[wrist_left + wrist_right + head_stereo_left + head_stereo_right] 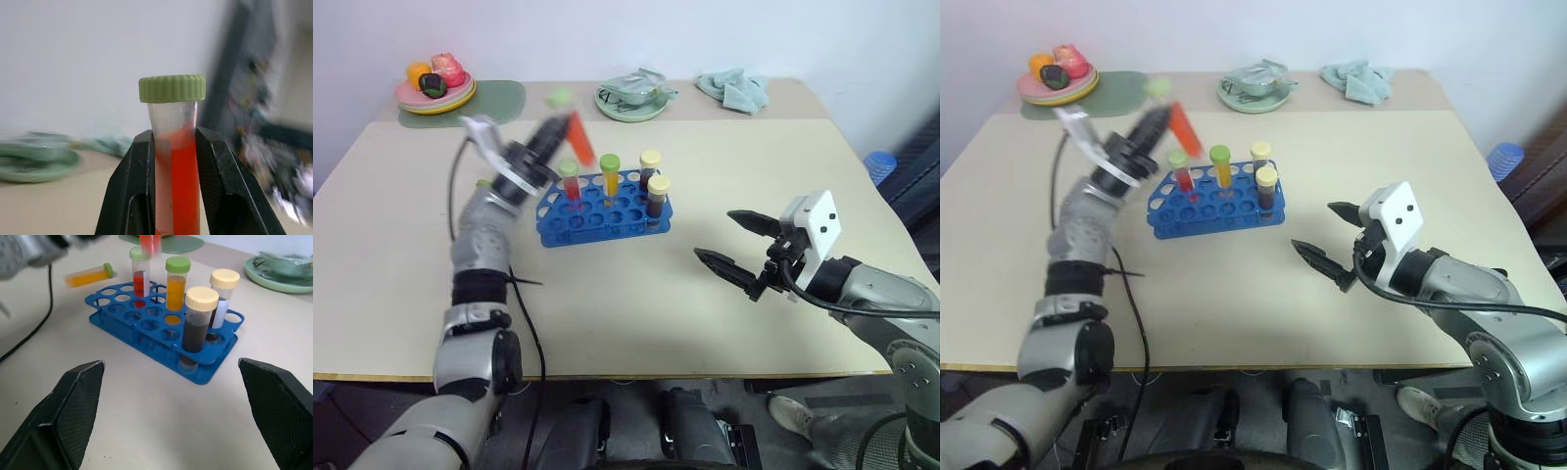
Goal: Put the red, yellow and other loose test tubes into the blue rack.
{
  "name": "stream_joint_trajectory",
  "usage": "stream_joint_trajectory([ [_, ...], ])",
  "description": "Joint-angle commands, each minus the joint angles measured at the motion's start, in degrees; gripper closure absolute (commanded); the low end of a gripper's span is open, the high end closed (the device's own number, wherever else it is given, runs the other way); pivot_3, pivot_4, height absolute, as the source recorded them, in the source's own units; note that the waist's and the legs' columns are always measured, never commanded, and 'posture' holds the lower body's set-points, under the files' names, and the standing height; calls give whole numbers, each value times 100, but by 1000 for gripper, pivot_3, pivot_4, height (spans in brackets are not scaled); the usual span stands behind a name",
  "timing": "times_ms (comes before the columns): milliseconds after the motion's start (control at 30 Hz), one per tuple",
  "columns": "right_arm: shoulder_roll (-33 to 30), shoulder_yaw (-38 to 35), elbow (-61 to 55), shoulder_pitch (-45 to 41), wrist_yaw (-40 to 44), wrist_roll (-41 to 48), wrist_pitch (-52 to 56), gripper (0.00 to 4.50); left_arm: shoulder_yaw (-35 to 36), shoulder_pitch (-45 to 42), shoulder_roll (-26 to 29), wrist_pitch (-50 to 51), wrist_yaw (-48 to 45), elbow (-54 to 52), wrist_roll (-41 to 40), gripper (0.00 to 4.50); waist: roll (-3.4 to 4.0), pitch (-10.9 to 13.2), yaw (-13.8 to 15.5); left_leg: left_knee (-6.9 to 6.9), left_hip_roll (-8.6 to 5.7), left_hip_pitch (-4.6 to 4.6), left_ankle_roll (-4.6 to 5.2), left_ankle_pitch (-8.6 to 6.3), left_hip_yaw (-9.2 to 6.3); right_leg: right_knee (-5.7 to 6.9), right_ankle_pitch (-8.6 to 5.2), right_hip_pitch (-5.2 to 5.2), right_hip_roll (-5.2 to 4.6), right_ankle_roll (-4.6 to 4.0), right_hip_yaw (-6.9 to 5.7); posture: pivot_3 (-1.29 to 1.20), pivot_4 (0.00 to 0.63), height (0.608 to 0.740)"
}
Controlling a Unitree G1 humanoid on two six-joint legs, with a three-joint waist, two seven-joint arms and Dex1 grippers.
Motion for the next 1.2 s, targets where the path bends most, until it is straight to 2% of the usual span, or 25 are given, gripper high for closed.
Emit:
stream_joint_trajectory([
  [33,-36,27,66,-72,157,-64,-236,0,370,-231,448,259,918,132,17,3884,1,-1,16,-1,-1,4,0,0,0,3,0,0,0,0,2,0,150,740],
  [100,-33,83,124,-85,237,-88,-287,0,181,-274,710,564,1357,51,346,3884,0,-1,58,-1,-5,5,0,0,-1,4,0,1,-3,0,2,0,150,740],
  [167,-35,149,186,-135,313,-109,-329,0,-142,-304,1075,1283,1744,-129,685,3884,-11,-1,100,3,-9,3,2,-1,-6,3,0,4,-5,0,-1,0,150,740],
  [233,-36,230,269,-238,377,-128,-360,0,-851,-313,1569,2042,1909,-255,1372,3884,-13,-2,115,5,-10,1,5,-3,-7,4,0,4,-5,0,-1,0,150,740],
  [300,-21,309,356,-359,422,-144,-376,0,-1105,-346,1769,2510,1535,-296,1361,3884,-13,-3,116,4,-12,0,6,-4,-6,4,0,3,-4,0,0,0,150,740],
  [433,64,525,520,-635,461,-186,-390,0,-2148,-638,2151,3304,950,-49,2033,3884,-13,-2,133,4,-11,-1,5,-4,-6,4,0,0,-4,0,-1,0,150,740],
  [567,133,626,541,-738,420,-199,-362,0,-2773,-1329,2180,4316,309,621,2303,3884,-13,-2,138,5,-11,-6,6,-4,-6,4,0,-2,-3,0,-2,0,150,740],
  [633,149,641,527,-742,400,-201,-351,0,-3007,-1573,2169,4469,96,924,2490,3884,-13,-2,137,5,-12,-9,6,-4,-6,4,0,-3,-3,0,-4,0,150,740],
  [800,182,591,390,-636,271,-138,-281,0,-3186,-2013,2006,4476,436,1624,2991,3884,-13,-2,75,5,-10,-9,5,-4,-6,5,0,-7,-3,0,-3,0,150,740],
  [867,194,577,336,-604,216,-104,-251,0,-3470,-2067,1999,4388,220,1768,3251,2868,-13,-2,49,5,-10,-9,5,-3,-6,6,0,-7,-4,0,-2,0,150,740],
  [900,197,570,319,-595,199,-91,-239,0,-3488,-2092,1983,4402,196,1827,3297,2552,-13,-2,42,5,-10,-9,5,-3,-6,6,0,-6,-4,0,-2,0,150,740],
  [1033,191,574,301,-600,172,-57,-200,0,-3336,-2152,1887,4467,269,1829,3324,414,-14,-2,43,6,-10,-9,4,-3,-6,7,0,-7,-4,0,-1,0,150,740],
  [1067,185,581,306,-615,173,-52,-193,0,-3294,-2153,1878,4496,240,1742,3298,47,-14,-2,46,6,-10,-9,4,-3,-6,7,0,-7,-4,0,-1,0,150,740],
  [1200,221,686,358,-778,257,-64,-273,0,-2764,-2068,2016,4562,-70,952,2841,47,-16,-1,47,7,-10,-12,4,-3,-6,6,0,-8,-6,0,-1,0,150,740],
])
